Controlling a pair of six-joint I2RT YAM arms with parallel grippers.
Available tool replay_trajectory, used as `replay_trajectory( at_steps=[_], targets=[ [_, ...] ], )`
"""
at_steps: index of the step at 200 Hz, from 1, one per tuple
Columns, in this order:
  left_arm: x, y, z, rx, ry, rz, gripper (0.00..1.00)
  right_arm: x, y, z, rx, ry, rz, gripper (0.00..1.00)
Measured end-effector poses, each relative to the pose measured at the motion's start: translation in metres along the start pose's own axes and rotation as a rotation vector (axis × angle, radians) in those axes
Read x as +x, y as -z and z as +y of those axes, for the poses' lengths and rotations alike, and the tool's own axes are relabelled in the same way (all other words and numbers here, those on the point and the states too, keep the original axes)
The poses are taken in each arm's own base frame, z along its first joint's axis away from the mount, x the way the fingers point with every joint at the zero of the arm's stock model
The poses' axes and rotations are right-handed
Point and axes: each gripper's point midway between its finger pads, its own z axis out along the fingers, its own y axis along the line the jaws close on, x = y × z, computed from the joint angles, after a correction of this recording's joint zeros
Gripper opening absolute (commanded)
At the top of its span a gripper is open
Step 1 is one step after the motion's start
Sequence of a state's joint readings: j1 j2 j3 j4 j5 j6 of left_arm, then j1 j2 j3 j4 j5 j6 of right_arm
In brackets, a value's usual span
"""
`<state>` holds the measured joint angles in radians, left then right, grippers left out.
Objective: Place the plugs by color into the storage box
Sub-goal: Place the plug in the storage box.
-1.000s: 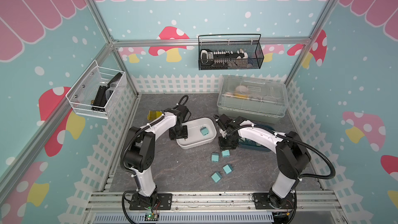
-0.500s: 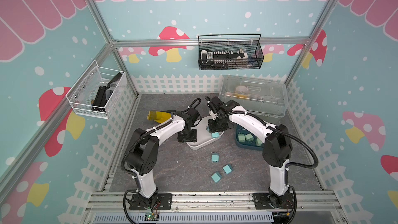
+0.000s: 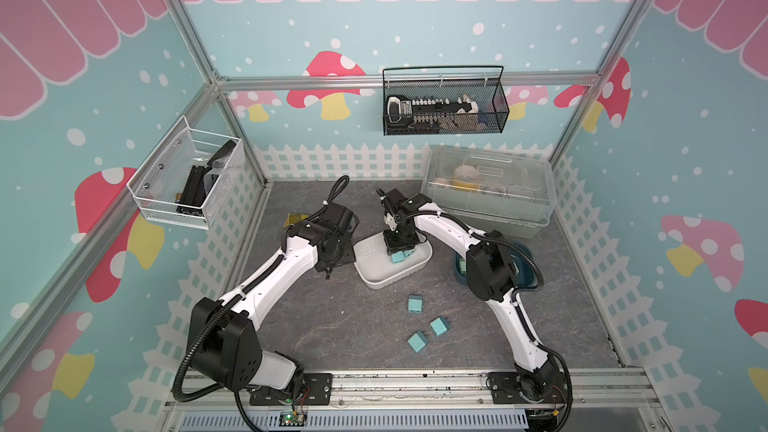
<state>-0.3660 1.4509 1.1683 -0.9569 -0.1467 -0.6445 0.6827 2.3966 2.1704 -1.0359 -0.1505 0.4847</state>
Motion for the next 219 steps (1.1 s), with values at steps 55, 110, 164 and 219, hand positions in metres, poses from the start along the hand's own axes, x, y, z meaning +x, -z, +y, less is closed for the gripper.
replay_trajectory(
  at_steps=[55,110,164,219],
  targets=[
    [0.002,-0.004,0.000,0.007,0.022,0.007,0.73,0.002,-0.016,-0.003,0.005,0.039,0.026,0.59],
    [0.001,-0.014,-0.006,0.015,0.034,0.023,0.73,0.011,0.040,0.006,-0.028,0.025,-0.026,0.64],
    [-0.002,-0.025,-0.019,0.028,0.027,0.049,0.73,0.096,0.125,0.003,-0.068,-0.066,-0.091,0.66],
    [-0.008,-0.050,-0.037,0.032,0.018,0.097,0.73,0.171,0.048,-0.005,-0.021,-0.150,0.099,0.69]
  ],
)
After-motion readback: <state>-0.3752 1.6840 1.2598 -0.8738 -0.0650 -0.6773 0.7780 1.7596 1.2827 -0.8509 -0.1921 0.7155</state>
